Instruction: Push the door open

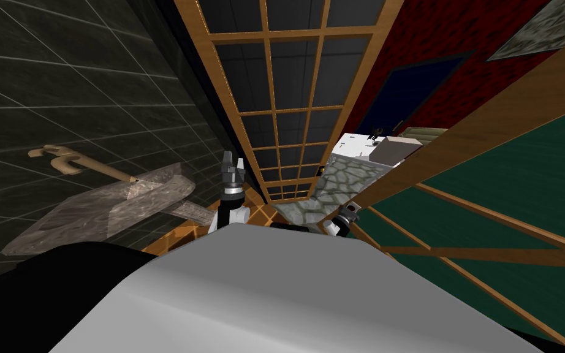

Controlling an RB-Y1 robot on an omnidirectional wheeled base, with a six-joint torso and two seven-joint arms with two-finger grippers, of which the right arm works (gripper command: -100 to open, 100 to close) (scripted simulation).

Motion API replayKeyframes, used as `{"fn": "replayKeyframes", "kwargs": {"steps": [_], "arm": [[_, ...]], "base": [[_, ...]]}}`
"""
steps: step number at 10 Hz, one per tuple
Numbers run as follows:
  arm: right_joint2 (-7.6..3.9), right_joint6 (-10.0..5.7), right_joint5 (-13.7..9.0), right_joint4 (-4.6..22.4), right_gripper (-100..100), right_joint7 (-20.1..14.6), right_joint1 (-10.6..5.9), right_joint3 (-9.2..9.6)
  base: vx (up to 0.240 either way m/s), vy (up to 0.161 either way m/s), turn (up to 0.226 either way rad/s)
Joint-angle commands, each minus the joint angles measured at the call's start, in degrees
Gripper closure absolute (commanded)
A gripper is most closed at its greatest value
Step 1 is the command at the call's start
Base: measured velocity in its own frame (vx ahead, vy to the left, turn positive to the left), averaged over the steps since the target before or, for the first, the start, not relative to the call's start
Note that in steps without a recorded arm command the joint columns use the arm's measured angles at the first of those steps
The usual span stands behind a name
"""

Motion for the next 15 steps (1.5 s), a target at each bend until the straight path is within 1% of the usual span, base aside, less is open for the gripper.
{"fn": "replayKeyframes", "kwargs": {"steps": [1, 2, 3, 4, 5, 8, 9, 10, 14, 15], "arm": [[-0.69, 0.01, -0.51, -1.18, 100, 0.38, 1.00, -1.92], [-0.69, 0.01, -0.51, -1.18, 100, 0.38, 1.00, -1.92], [-0.72, -0.16, -0.76, -0.51, 100, 0.33, 0.50, -3.35], [-0.72, -0.16, -0.76, -0.51, 100, 0.33, 0.50, -3.35], [-0.72, -0.32, -1.01, 0.14, 100, 0.27, 0.01, -4.74], [-0.64, -0.55, -1.34, 1.04, 100, 0.19, -0.66, -6.65], [-0.56, -0.68, -1.54, 1.58, 100, 0.15, -1.06, -7.80], [-0.56, -0.68, -1.54, 1.58, 100, 0.15, -1.06, -7.80], [-0.10, -1.11, -2.18, 3.29, 100, 0.00, -2.34, -11.44], [-0.10, -1.11, -2.18, 3.29, 100, 0.00, -2.34, -11.44]], "base": [[0.091, -0.025, 0.019], [0.064, -0.025, -0.002], [0.091, -0.033, -0.022], [0.101, -0.043, 0.004], [0.117, -0.052, 0.003], [0.113, -0.039, -0.011], [0.113, -0.034, 0.007], [0.091, -0.030, -0.018], [0.127, -0.033, -0.015], [0.103, -0.037, -0.017]]}}
